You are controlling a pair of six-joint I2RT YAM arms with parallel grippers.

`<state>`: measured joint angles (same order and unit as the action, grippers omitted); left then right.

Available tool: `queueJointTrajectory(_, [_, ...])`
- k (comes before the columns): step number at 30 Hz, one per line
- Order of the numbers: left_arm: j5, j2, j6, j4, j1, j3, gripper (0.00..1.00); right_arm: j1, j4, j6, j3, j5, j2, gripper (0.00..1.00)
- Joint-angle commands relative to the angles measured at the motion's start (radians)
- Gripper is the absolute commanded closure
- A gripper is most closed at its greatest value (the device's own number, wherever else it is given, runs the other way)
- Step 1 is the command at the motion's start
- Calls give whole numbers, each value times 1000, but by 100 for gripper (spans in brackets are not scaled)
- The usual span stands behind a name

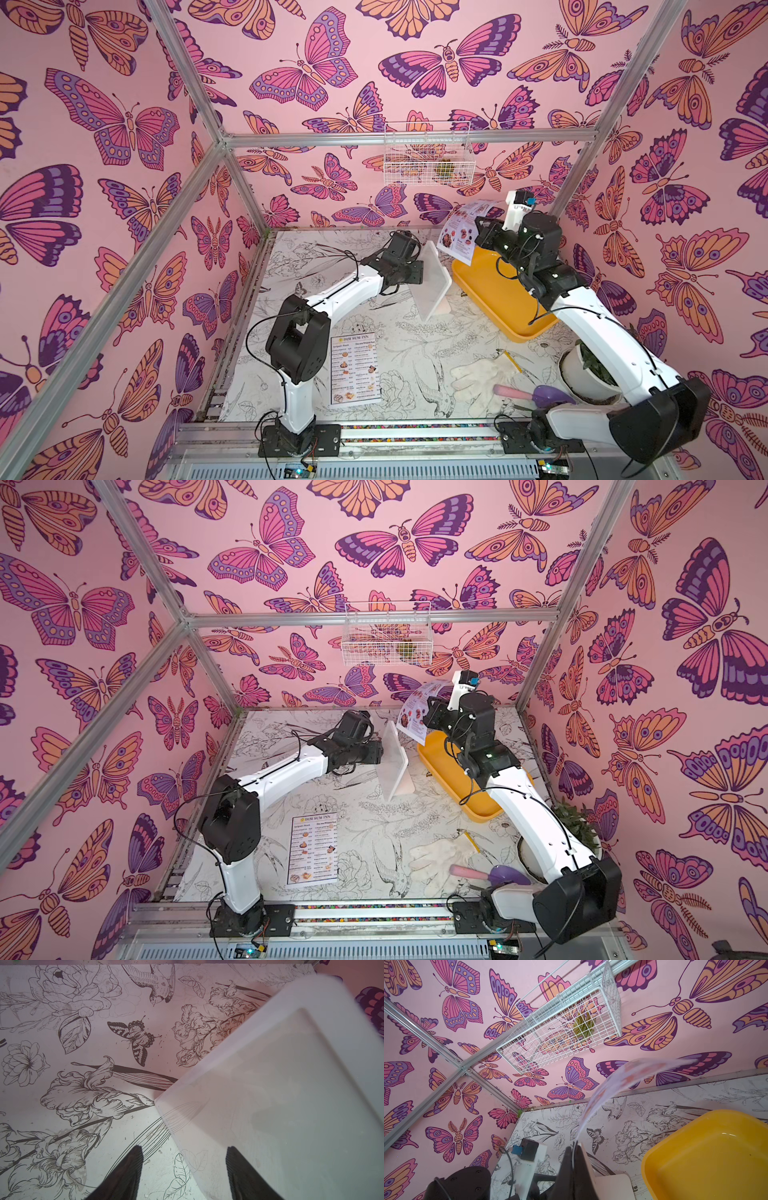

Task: Replace the menus in the menu holders
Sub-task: Insert the menu into the menu holder.

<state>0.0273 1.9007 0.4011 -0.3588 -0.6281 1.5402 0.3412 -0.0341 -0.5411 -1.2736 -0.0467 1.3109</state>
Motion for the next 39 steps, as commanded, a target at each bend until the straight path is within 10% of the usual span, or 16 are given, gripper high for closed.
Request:
queueJointTrajectory(1, [19, 20, -8, 6, -5, 16, 34, -4, -11, 20, -31, -25, -4, 100])
queueJointTrajectory(39, [22, 22, -10, 6, -7, 20, 34, -4, -24, 49, -48, -41, -2, 100])
